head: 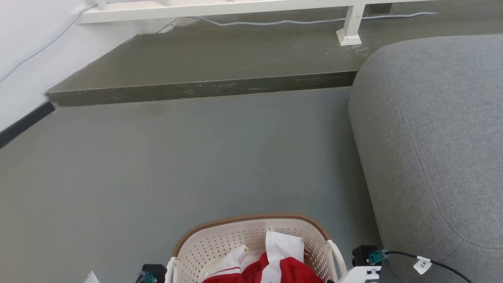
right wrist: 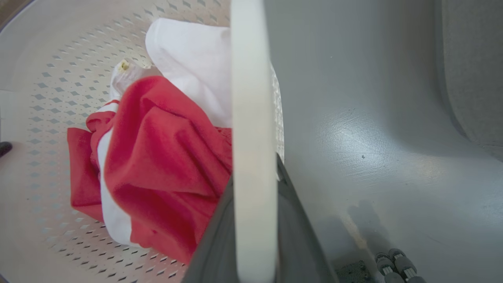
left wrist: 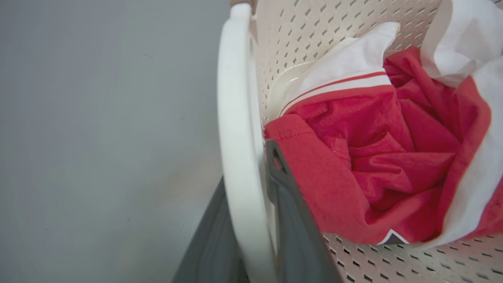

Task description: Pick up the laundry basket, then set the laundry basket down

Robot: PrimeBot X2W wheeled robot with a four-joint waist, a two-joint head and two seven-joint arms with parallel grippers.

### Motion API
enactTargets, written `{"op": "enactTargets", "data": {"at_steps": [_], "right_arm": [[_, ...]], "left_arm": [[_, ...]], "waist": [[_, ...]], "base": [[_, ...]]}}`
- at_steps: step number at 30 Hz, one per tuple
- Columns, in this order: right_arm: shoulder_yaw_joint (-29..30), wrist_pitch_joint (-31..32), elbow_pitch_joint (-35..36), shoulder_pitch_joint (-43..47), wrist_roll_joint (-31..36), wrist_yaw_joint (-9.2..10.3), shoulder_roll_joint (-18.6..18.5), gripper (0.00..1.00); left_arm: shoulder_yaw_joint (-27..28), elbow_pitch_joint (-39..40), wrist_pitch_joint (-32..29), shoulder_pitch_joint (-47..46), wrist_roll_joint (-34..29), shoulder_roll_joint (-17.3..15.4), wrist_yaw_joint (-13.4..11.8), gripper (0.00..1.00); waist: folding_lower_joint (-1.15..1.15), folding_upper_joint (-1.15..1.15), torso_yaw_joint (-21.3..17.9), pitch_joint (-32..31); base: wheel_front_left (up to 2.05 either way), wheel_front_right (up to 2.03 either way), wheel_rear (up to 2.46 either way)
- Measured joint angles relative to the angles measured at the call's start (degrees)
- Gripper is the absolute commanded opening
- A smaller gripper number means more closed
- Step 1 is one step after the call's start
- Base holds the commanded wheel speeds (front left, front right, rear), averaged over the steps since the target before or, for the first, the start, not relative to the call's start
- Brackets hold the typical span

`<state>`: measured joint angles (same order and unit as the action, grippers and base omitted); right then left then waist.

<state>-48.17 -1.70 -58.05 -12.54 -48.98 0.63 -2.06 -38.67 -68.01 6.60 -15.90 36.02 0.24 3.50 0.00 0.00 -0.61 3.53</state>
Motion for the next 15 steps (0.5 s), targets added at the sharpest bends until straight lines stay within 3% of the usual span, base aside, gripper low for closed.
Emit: {"op": "enactTargets", "data": {"at_steps": [15], "right_arm": [[-1.53,-0.02,0.07,-1.14,-1.48,0.98,-0.10,0.00]], "left_arm": [[-0.31,0.19,0.00,-0.07,0.57,-0.15,-0.52,0.00]], "waist": [[0.00,0.00,-0.11,0.96]], "base": [[0.00,0.00,0.00]]}}
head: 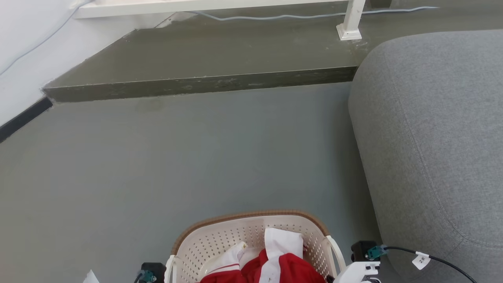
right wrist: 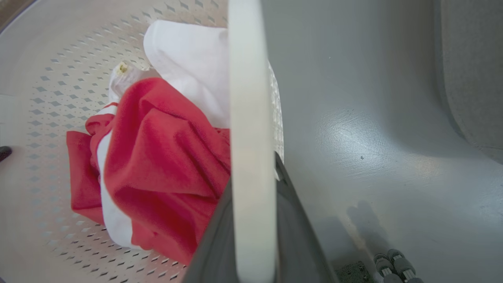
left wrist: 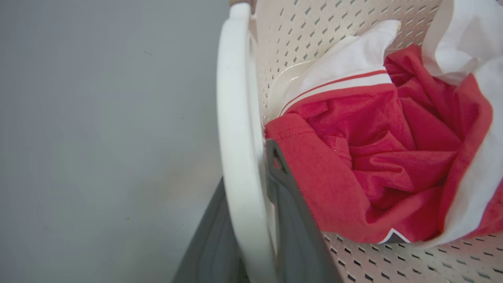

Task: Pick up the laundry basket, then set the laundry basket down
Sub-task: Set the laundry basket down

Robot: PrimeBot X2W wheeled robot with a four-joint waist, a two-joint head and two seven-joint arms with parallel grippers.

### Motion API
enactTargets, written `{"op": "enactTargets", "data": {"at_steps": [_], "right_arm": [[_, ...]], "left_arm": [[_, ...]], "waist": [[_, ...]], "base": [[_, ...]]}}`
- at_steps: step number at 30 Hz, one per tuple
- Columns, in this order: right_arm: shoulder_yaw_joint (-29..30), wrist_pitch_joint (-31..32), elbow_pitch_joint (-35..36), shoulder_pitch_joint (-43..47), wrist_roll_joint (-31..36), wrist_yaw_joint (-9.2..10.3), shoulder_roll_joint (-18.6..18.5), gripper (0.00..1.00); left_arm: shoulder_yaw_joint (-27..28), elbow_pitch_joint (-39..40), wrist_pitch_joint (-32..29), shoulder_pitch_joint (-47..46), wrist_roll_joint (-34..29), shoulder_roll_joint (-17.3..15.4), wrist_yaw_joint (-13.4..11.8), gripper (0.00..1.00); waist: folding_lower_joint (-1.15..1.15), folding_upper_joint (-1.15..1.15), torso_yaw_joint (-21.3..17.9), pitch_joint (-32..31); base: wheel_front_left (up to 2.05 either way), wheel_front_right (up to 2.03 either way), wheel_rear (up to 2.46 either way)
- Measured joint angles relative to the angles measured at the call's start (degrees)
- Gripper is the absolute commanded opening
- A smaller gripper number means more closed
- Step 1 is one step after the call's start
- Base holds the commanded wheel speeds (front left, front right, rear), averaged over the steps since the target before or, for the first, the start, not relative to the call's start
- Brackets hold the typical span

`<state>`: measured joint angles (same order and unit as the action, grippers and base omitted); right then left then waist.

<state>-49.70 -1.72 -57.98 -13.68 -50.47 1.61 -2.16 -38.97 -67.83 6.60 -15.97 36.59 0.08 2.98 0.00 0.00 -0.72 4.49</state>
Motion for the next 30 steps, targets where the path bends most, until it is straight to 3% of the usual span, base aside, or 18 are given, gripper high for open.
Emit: {"op": "enactTargets", "data": {"at_steps": [12,30], "right_arm": [[-0.77,-0.46,0.07,-3.02,-1.03,0.53,-0.14,0.00],[-0.21,-2.19,0.51,-20.97,0.14,1.52,-0.63,0.00]], "left_arm": [[0.46,0.58,0.08,-2.47,1.23,-0.05,-0.58,0.00],[3.25,3.08,1.11,-17.42,1.54,-1.33,-2.58,0.00]], "waist": [[0.00,0.00,-0.20,2.59],[0.00,0.00,-0.40,13.44]], "base": [[0.00,0.00,0.00],[0.00,0.00,0.00]]}}
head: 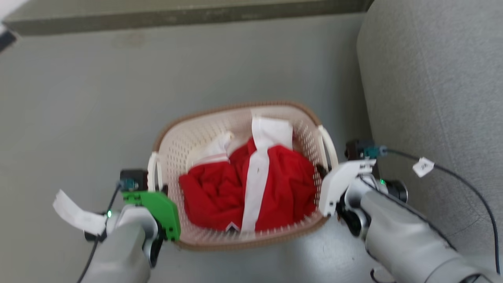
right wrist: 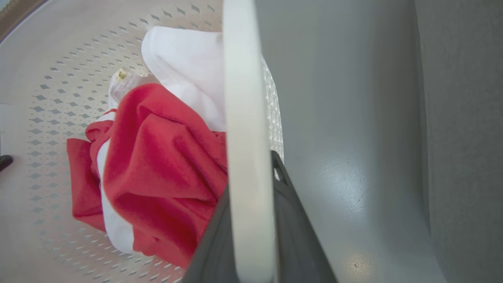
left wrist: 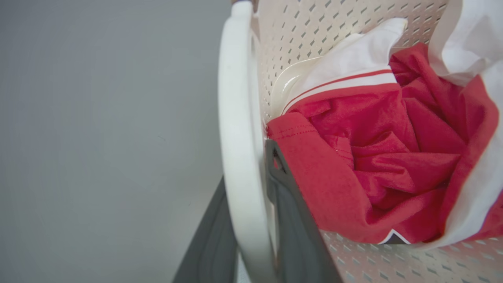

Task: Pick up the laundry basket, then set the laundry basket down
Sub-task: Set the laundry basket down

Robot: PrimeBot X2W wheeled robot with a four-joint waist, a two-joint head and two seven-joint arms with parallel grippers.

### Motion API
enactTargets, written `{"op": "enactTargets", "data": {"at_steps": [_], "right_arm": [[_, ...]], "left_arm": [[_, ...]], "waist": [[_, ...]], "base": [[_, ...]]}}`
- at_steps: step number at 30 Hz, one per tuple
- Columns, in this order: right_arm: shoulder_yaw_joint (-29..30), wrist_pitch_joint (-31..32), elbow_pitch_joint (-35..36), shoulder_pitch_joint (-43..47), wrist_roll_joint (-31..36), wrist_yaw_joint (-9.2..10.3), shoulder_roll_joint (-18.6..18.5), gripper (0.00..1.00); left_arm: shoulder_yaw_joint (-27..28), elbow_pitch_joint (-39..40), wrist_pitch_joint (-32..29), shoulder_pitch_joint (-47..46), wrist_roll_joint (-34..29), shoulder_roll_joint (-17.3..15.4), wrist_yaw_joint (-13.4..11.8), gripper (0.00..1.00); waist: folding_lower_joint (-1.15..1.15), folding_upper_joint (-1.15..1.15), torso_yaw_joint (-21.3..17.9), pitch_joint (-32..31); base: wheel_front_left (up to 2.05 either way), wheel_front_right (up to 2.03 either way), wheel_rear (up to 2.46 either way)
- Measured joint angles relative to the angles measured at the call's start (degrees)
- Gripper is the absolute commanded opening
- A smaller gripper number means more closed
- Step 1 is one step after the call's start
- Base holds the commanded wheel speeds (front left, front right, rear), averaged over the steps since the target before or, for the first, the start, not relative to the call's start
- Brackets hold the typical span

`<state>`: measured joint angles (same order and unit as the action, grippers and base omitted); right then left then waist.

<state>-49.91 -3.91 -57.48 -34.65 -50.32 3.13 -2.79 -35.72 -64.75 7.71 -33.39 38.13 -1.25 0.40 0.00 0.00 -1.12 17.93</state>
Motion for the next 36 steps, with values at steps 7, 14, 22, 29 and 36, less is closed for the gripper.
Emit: {"op": "enactTargets", "data": {"at_steps": [7,14,22,29,36], "right_arm": [[1.10,-0.93,-0.78,-5.16,0.55,0.05,-0.22,0.00],[1.69,-2.16,-1.27,-9.11,0.56,0.42,-0.43,0.00],[1.88,-2.88,-1.96,-12.83,0.98,0.40,-0.57,0.00],[2.45,-3.88,-2.75,-16.63,1.19,0.36,-0.66,0.00],[3.01,-4.85,-3.44,-20.76,1.59,0.24,-0.84,0.00]], "left_arm": [[0.34,0.90,0.43,-4.78,-0.07,-0.01,-0.68,0.00],[0.53,1.55,0.73,-9.01,-0.09,0.00,-1.29,0.00],[0.51,1.90,1.00,-12.51,-0.71,-0.12,-1.92,0.00],[0.51,2.23,1.72,-16.21,-1.21,-0.16,-2.43,0.00],[0.52,2.53,2.53,-20.25,-1.88,-0.23,-2.96,0.00]], "waist": [[0.00,0.00,0.05,5.04],[-0.01,0.00,0.27,10.14],[-0.01,0.00,0.49,15.28],[-0.01,0.00,0.76,20.41],[-0.01,0.00,1.21,26.28]], "base": [[0.00,0.00,0.00],[0.00,0.00,0.00],[0.00,0.00,0.00],[0.00,0.00,0.00],[0.00,0.00,0.00]]}}
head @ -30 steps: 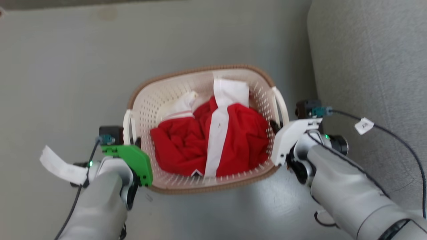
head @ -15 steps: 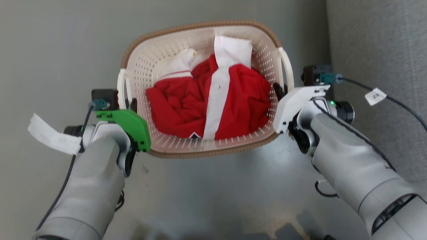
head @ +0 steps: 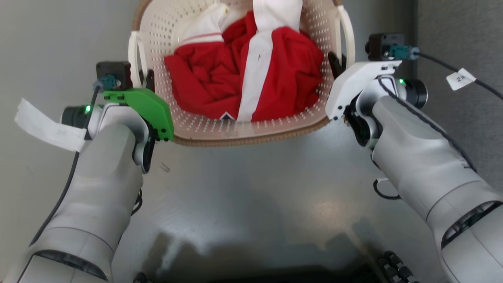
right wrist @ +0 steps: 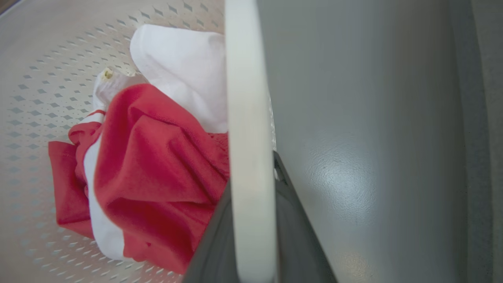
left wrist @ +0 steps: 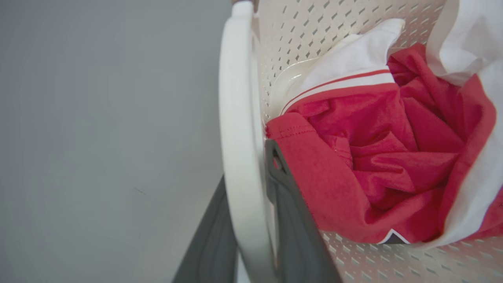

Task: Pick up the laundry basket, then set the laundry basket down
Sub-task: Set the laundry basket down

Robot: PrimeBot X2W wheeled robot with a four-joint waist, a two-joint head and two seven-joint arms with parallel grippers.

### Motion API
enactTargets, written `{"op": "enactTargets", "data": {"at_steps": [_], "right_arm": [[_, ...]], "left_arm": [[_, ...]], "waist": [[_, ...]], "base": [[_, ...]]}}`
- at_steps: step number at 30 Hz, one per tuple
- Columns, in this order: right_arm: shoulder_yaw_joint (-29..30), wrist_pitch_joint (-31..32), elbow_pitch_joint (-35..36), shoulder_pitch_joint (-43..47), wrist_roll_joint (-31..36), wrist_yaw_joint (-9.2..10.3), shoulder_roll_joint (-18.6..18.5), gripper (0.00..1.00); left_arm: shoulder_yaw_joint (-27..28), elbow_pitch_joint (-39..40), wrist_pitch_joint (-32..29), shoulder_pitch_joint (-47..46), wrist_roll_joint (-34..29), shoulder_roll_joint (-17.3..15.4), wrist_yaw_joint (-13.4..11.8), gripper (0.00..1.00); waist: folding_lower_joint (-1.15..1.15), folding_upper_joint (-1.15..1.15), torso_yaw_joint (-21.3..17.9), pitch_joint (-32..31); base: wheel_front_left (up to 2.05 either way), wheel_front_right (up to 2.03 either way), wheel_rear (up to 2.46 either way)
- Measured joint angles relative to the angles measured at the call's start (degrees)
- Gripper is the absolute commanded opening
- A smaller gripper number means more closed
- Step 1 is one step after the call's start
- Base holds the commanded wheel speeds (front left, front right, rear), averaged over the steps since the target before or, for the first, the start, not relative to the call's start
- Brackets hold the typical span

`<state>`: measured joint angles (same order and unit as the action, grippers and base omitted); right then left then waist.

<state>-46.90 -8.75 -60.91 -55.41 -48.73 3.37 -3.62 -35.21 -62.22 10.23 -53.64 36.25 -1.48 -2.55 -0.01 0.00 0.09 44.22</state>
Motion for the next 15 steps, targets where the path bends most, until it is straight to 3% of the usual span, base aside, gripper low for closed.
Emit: {"op": "enactTargets", "data": {"at_steps": [15], "right_arm": [[0.12,-2.05,-2.04,-2.17,0.36,-1.48,0.14,0.00]], "left_arm": [[-0.09,-0.76,1.76,-2.06,-1.15,0.10,0.01,0.00]], "waist": [[0.00,0.00,0.85,5.90]], "base": [[0.00,0.00,0.00]]}}
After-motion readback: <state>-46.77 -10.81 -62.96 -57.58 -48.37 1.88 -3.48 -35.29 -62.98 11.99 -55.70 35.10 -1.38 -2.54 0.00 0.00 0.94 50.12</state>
